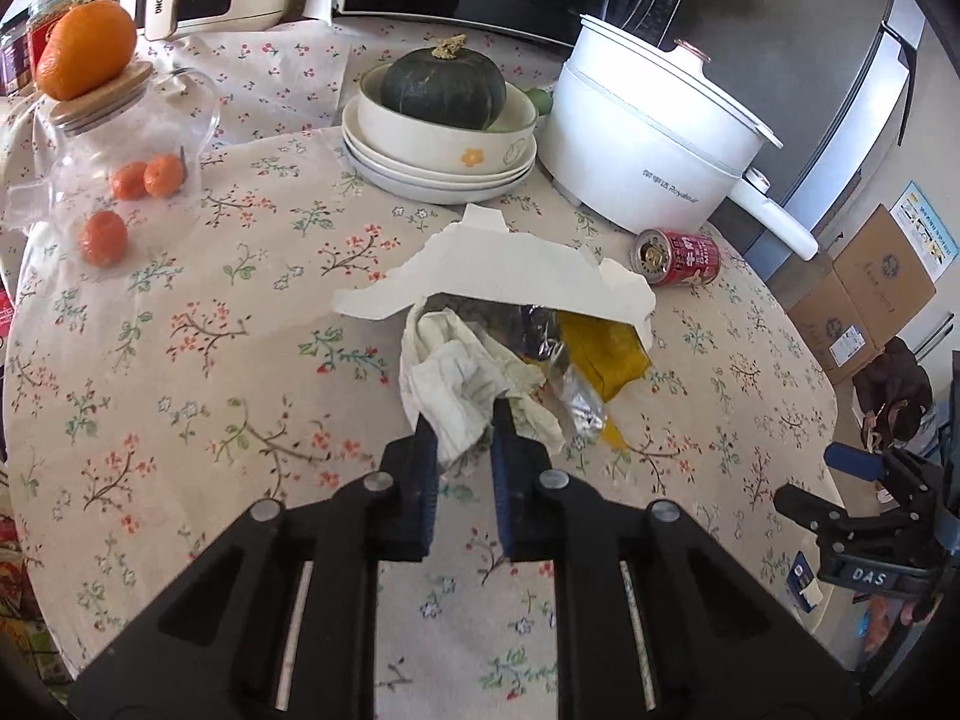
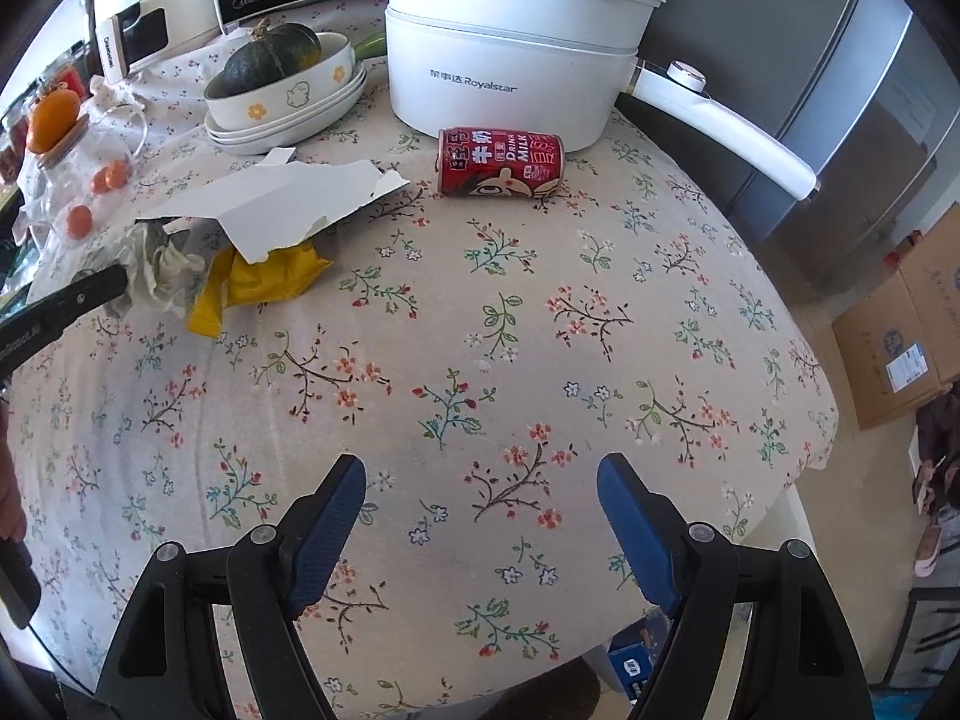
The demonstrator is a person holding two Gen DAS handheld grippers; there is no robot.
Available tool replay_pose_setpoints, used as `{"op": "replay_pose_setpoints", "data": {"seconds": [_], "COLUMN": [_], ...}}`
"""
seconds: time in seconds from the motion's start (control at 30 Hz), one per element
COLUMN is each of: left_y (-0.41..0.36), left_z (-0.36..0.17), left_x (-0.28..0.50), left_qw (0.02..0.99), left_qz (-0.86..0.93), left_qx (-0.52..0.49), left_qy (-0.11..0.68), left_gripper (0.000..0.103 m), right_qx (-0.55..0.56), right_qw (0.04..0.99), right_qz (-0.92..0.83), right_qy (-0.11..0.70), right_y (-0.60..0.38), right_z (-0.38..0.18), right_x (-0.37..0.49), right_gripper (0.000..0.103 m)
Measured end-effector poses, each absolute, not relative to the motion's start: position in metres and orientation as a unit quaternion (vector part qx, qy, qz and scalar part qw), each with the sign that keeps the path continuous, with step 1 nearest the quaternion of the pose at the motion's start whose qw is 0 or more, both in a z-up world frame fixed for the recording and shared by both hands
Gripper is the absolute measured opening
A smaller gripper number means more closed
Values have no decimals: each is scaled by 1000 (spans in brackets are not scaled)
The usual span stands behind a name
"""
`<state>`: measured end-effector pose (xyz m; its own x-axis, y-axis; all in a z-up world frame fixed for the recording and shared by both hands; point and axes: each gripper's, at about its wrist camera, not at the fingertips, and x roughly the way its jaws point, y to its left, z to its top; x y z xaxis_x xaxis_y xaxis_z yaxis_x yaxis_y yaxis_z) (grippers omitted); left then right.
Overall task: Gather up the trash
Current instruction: 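Grasp the crumpled white paper towel with the left gripper and lift, then grasp the torn blue-and-white carton with the right gripper and lift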
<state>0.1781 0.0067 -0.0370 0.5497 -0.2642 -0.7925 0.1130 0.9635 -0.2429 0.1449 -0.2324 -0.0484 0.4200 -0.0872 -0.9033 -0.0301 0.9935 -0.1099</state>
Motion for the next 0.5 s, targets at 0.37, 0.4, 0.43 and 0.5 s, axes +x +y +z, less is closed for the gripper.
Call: {"op": "replay_pose_setpoints", "data": {"seconds": [0.37,0.4,0.43,0.5], "left_y": [60,65,68,79], "left_z": [8,9,10,7], "left_x": [127,126,125,126], "left_qw": [888,890,890,887], "left_qz": [-84,-81,-77,-70], "left_qx": [-80,-79,-78,-85], "left_qy": [444,443,443,448], "left_gripper": [17,17,17,16], "right_qx": [-71,-75,-80,-103], "right_qw": [868,870,870,868], "right_qz": [37,41,45,52], "right_qy": [490,486,484,483], "right_y": [-172,-164,-158,-139], "right_z": [-31,-31,-33,-40], "right_x": [175,182,188,202], "right_gripper": [81,81,81,80]}}
